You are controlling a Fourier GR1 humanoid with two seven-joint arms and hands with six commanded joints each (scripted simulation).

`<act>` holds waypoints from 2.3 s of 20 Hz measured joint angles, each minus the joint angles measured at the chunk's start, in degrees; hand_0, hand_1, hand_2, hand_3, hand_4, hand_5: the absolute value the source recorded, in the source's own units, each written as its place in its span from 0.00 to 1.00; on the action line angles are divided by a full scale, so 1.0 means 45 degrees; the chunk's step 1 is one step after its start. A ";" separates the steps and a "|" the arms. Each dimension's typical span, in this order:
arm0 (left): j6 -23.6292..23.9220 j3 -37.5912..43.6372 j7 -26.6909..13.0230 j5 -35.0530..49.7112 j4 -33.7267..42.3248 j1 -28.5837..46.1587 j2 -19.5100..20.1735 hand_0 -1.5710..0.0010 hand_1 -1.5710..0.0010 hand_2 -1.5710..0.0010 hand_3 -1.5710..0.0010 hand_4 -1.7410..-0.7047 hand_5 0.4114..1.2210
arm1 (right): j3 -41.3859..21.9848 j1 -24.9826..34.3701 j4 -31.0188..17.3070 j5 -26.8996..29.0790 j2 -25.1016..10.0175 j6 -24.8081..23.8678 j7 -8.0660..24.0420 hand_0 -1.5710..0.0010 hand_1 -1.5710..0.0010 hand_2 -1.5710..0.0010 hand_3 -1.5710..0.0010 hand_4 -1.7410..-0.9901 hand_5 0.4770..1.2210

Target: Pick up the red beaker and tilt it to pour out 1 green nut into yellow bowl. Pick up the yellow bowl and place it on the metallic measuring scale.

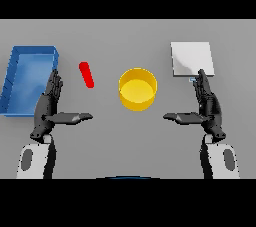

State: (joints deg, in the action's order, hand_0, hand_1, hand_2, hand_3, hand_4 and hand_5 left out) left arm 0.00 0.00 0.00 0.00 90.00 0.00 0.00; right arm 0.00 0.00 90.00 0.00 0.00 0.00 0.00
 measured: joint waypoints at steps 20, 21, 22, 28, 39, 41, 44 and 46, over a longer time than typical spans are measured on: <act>-0.0162 -0.1235 -0.0809 -0.1847 -0.0583 -0.0899 0.0398 1.00 1.00 1.00 1.00 0.36 0.40 | -0.1325 -0.1132 0.1707 -0.2411 -0.0996 -0.0118 -0.1154 1.00 1.00 1.00 1.00 0.59 0.27; -0.0093 -0.1153 -0.0874 -0.1921 -0.1052 -0.1374 0.0376 1.00 1.00 1.00 1.00 0.35 0.40 | -0.1359 -0.1181 0.1689 -0.2450 -0.0942 -0.0146 -0.1255 1.00 1.00 1.00 1.00 0.58 0.27; -0.0109 -0.1079 -0.0721 -0.1914 -0.1351 -0.1688 0.0393 1.00 1.00 1.00 1.00 0.35 0.41 | -0.1357 -0.1200 0.1669 -0.2402 -0.0885 -0.0146 -0.1321 1.00 1.00 1.00 1.00 0.58 0.27; 0.0154 -0.0466 -0.0280 -0.1992 -0.3704 -0.3140 0.0382 1.00 1.00 1.00 1.00 0.38 0.38 | -0.1310 -0.1359 0.1943 -0.2276 -0.0915 -0.0113 -0.1133 1.00 1.00 1.00 1.00 0.54 0.28; 0.0270 0.0301 0.0294 -0.1963 -0.6857 -0.5742 0.0406 1.00 1.00 1.00 1.00 0.41 0.37 | -0.1165 -0.1202 0.1553 -0.2144 -0.0851 -0.0119 -0.1160 1.00 1.00 1.00 1.00 0.56 0.28; 0.0215 0.0366 0.0385 -0.1930 -0.7262 -0.5931 0.0360 1.00 1.00 1.00 1.00 0.39 0.38 | -0.1095 -0.1250 0.1669 -0.2181 -0.0947 -0.0186 -0.1237 1.00 1.00 1.00 1.00 0.57 0.28; 0.0236 0.0609 0.1231 -0.1855 -0.8108 -0.6489 0.0304 1.00 1.00 0.98 1.00 0.34 0.42 | -0.1086 -0.1222 0.1791 -0.2067 -0.0962 -0.0109 -0.1049 1.00 1.00 1.00 1.00 0.59 0.28; 0.0392 0.0789 0.1469 -0.1738 -0.8434 -0.6693 0.0144 0.84 0.82 0.80 0.86 0.29 0.47 | -0.1160 -0.1304 0.1811 -0.2228 -0.0948 -0.0174 -0.1313 1.00 1.00 1.00 1.00 0.60 0.28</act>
State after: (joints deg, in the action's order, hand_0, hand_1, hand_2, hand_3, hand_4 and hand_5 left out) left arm 1.76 3.55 6.61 -7.82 52.05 -30.12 0.65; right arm -5.22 -5.87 98.15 -10.03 -4.27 -0.78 -5.91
